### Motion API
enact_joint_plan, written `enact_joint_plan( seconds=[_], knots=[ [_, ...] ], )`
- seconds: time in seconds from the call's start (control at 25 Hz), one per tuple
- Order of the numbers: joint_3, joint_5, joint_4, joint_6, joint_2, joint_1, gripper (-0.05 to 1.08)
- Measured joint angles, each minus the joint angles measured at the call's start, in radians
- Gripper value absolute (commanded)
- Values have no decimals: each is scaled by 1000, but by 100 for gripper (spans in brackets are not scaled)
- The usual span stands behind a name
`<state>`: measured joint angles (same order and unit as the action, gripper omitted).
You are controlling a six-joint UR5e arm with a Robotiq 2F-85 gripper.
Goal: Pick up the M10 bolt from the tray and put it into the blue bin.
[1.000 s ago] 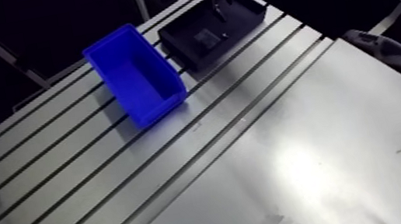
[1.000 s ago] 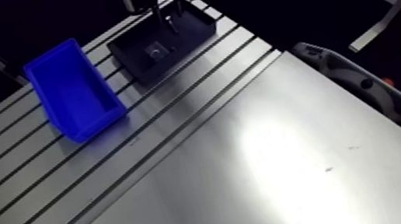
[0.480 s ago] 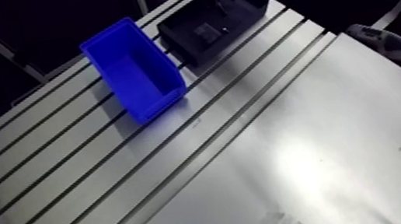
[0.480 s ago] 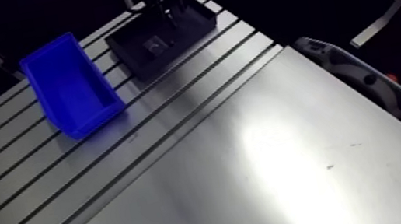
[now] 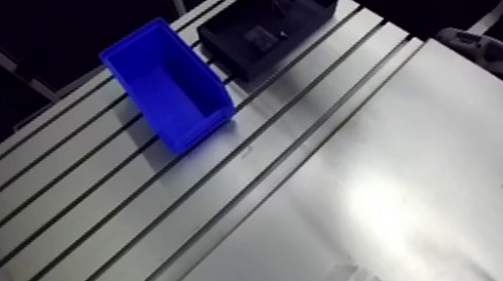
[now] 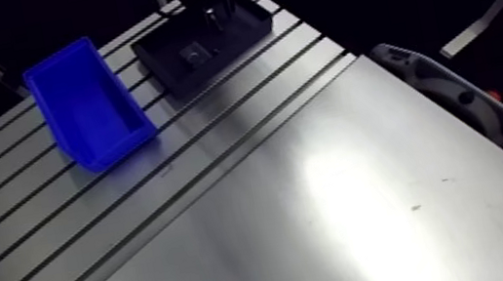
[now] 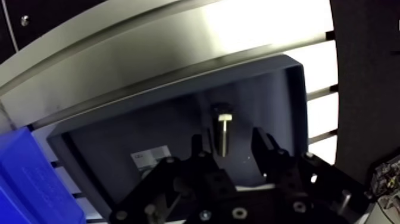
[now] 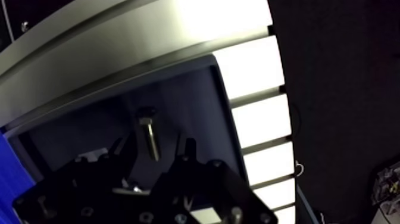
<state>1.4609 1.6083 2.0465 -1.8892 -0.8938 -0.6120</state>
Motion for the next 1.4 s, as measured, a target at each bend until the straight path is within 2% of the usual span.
enact_joint_plan(
  seconds=[0.32, 0.76, 1.24, 1.4],
  knots=[
    [4, 0, 0, 0, 2, 2, 57],
    [3, 0, 1, 0, 4, 3, 71],
    [4, 0, 1, 0, 5, 3, 72],
    [5, 0, 1, 0, 5, 3, 77]
  ],
)
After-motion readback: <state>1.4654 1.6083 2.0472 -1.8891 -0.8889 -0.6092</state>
